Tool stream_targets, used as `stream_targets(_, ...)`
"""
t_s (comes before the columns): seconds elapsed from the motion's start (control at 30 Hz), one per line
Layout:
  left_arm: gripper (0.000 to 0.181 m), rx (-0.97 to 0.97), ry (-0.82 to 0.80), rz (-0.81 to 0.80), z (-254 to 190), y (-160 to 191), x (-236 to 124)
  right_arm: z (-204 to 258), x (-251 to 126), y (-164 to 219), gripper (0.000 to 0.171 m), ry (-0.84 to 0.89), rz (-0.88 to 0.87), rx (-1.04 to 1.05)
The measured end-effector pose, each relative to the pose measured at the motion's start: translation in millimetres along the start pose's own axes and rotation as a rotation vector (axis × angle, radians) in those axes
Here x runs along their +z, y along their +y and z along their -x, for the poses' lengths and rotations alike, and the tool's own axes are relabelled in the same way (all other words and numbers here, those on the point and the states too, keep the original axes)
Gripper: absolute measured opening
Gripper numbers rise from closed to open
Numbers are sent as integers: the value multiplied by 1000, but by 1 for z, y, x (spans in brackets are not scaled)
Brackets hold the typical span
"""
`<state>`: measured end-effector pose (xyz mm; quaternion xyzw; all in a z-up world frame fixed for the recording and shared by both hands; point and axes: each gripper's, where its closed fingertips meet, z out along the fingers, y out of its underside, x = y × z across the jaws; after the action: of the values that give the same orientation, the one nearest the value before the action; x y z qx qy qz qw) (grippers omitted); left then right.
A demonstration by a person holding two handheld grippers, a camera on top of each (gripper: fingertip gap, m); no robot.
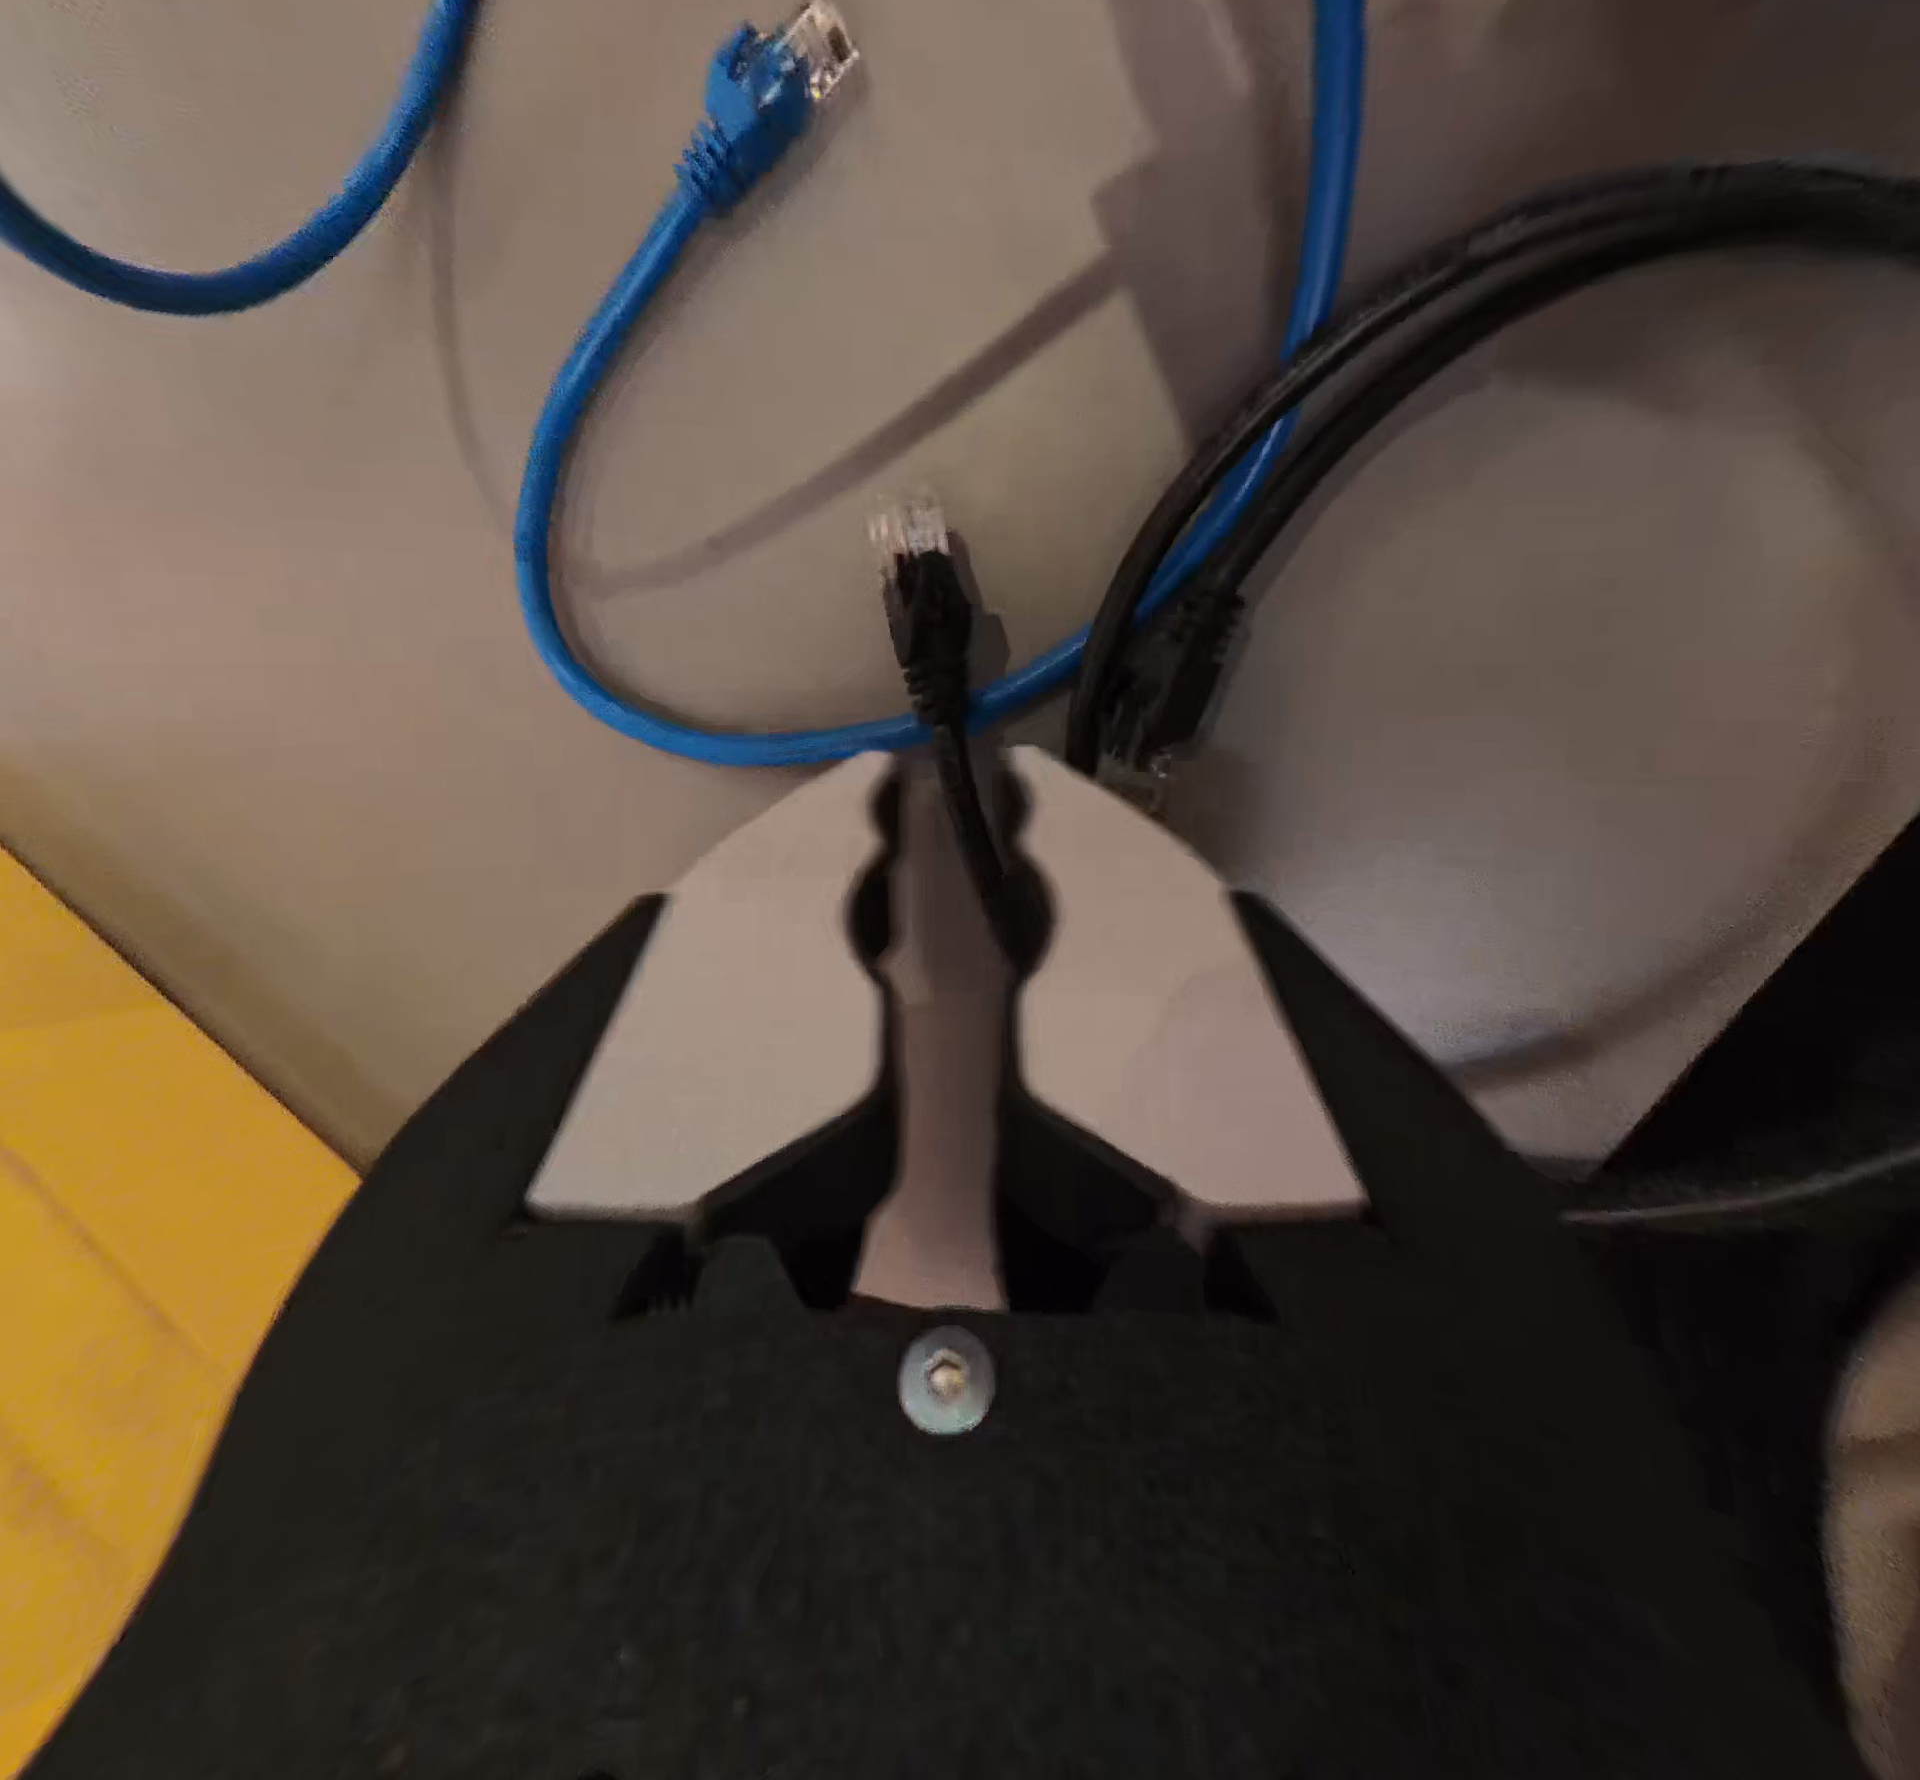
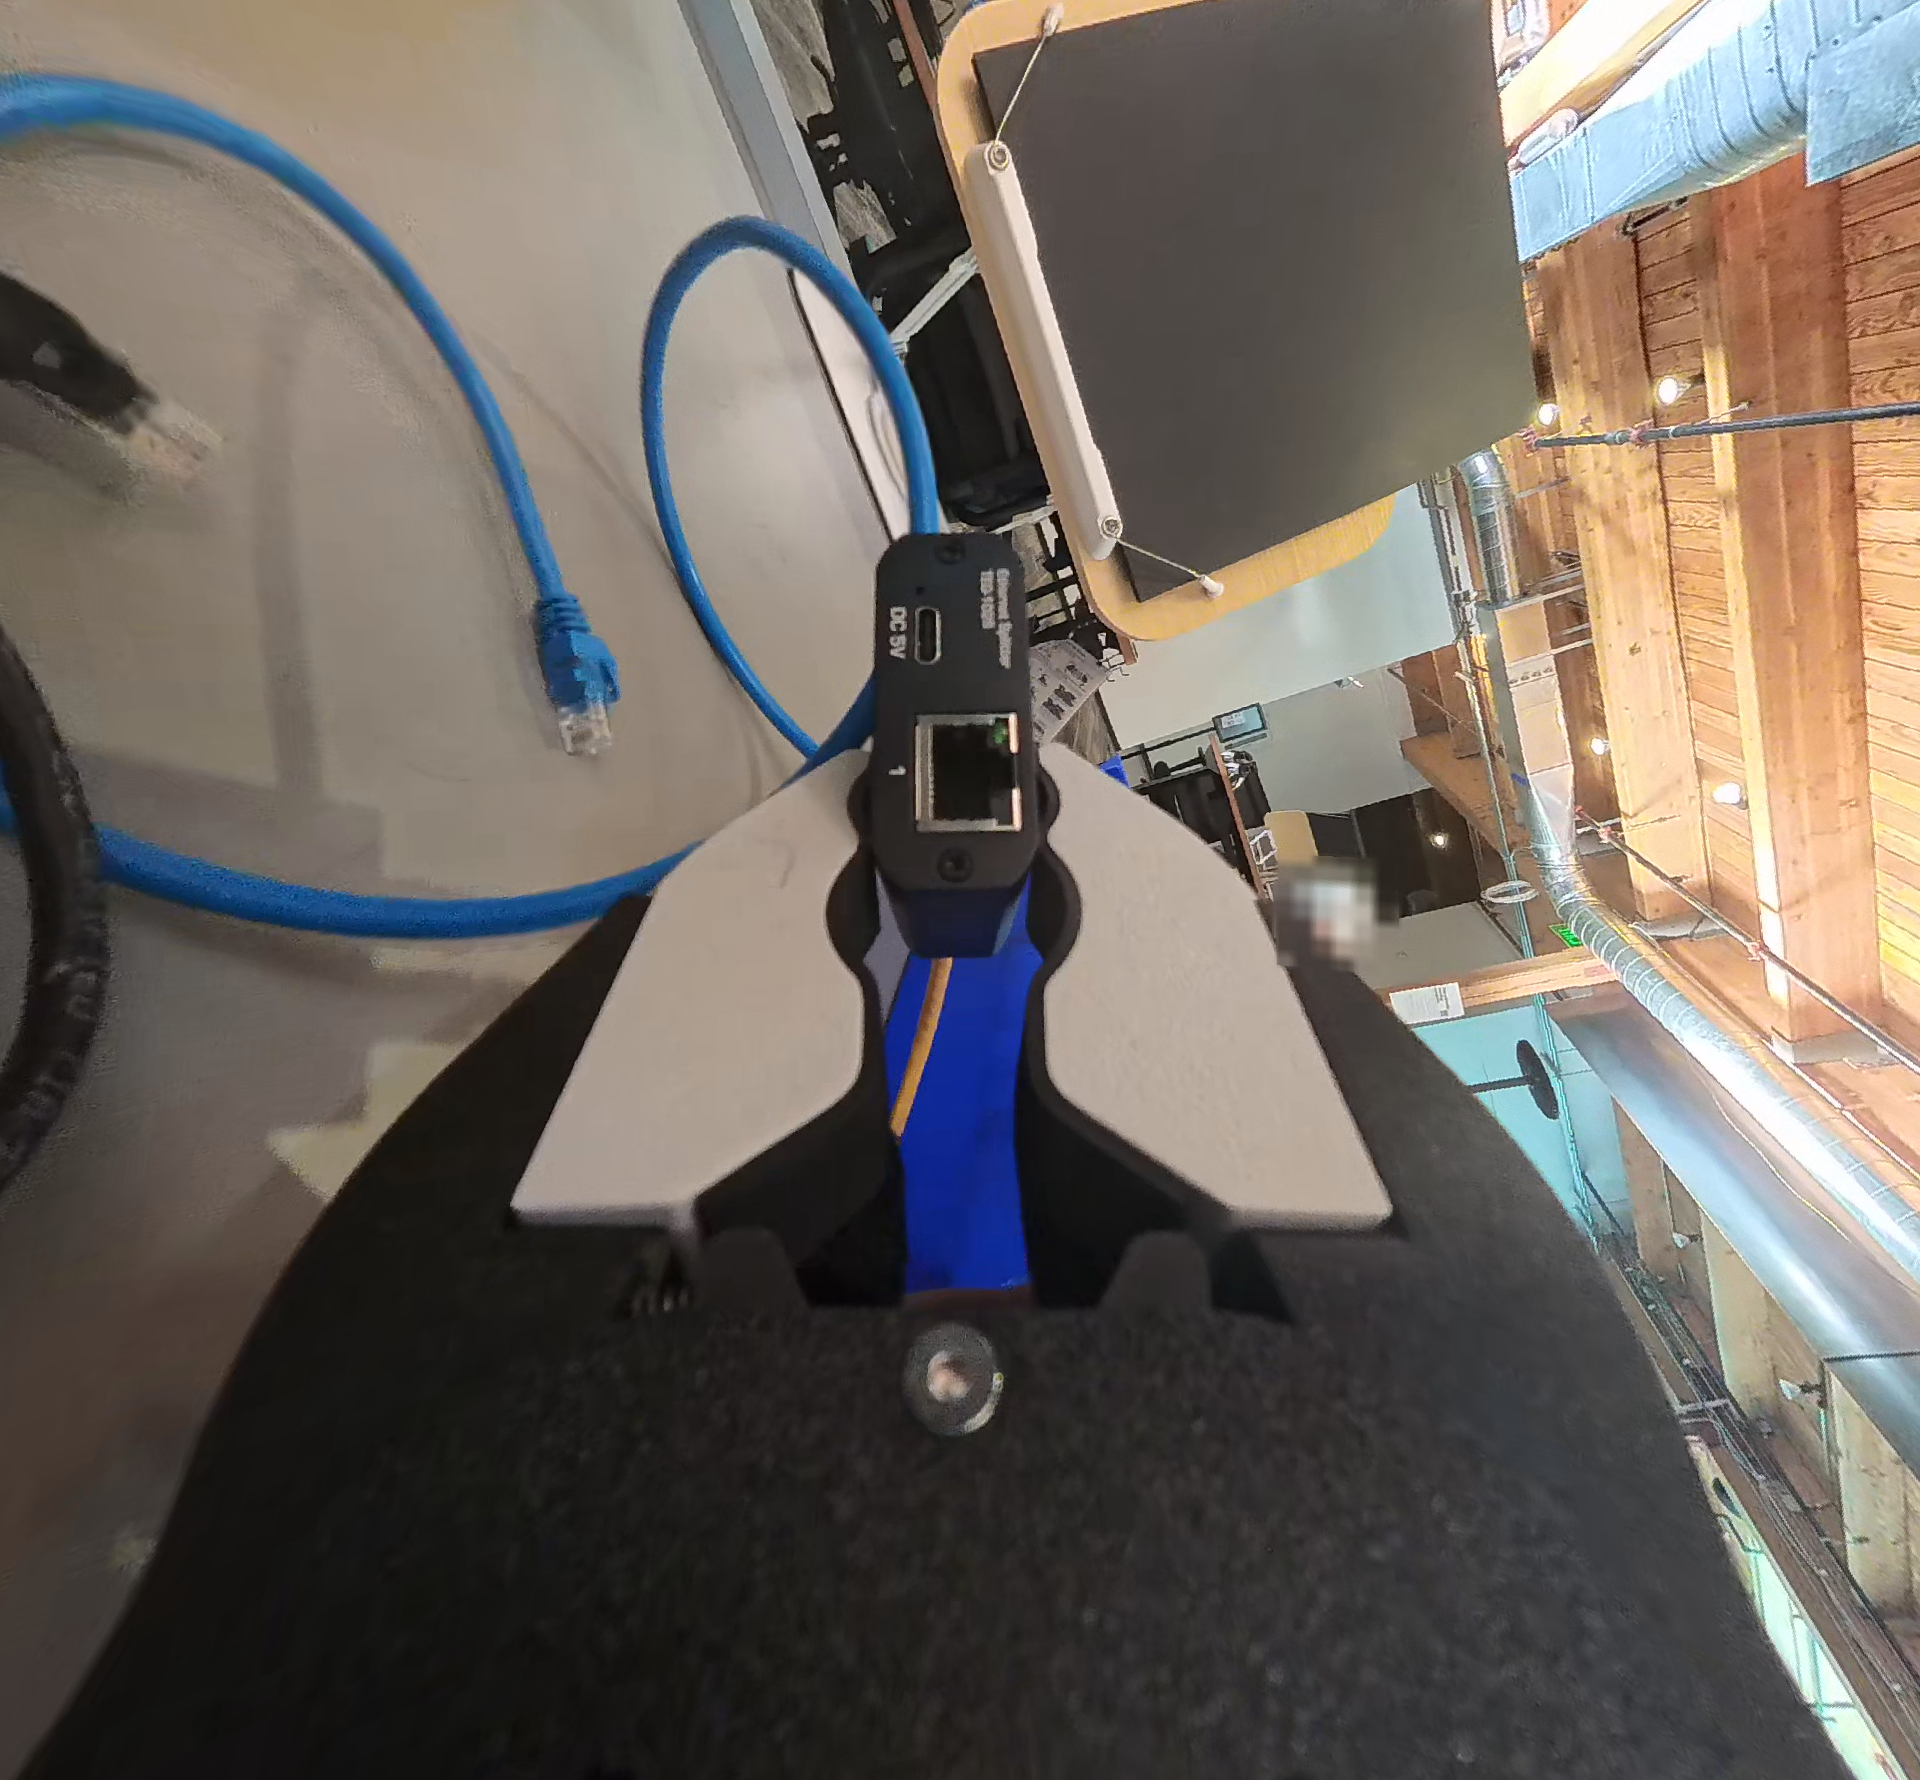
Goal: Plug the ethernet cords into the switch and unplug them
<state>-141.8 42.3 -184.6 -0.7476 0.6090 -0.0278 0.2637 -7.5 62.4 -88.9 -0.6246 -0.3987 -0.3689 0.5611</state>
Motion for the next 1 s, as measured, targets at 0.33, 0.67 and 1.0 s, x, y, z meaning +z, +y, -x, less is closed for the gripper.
stream_targets(0.33,4,-190,218,-116,-6,-11,-28,3,0,-5,24,2,-12,-22)
stream_targets(0.67,4,-389,557,-295,-23,-76,-85,10,1,-10,24,1,-3,-78)
stream_targets(1.0,5,-451,502,-228,-29,-84,-75,16,2,-15,24,-7,1,-119)
